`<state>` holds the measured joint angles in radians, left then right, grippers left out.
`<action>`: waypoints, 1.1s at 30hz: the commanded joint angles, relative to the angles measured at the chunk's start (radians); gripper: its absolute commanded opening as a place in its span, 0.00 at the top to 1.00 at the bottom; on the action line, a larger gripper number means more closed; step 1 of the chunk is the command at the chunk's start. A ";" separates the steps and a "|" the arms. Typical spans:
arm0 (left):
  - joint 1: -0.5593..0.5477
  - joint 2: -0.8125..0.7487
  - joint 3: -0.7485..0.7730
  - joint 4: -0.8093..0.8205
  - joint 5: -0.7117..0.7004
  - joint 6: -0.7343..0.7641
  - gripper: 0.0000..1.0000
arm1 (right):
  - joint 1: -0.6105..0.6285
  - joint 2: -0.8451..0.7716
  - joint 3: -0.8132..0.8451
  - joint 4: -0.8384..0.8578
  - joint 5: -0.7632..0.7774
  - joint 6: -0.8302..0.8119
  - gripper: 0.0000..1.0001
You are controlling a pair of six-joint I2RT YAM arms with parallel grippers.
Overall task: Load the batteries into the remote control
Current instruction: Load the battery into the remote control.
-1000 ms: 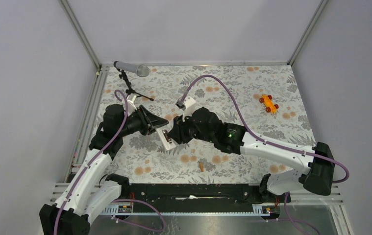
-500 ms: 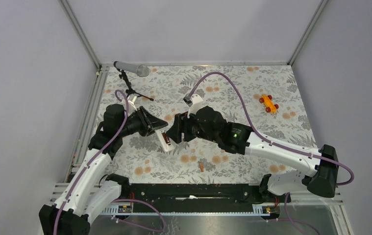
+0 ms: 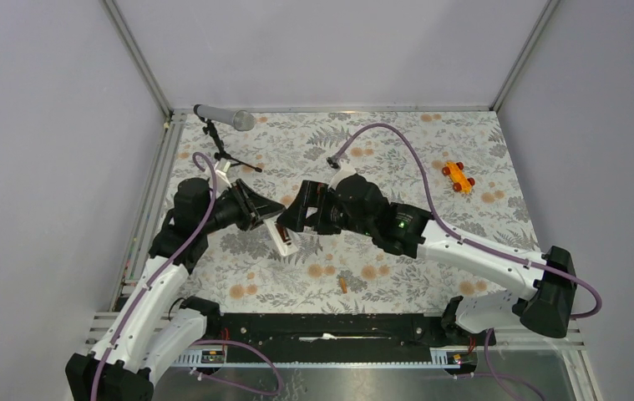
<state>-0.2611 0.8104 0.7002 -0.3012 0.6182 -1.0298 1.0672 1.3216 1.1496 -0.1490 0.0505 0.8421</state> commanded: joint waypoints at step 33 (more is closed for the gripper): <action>0.000 -0.099 -0.031 0.285 -0.013 -0.080 1.00 | -0.091 -0.001 -0.287 0.556 -0.265 0.778 0.00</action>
<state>-0.2607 0.7254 0.6601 -0.1032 0.5617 -1.1076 0.9863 1.3060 0.8696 0.3073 -0.1776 1.5776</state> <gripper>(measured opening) 0.266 0.993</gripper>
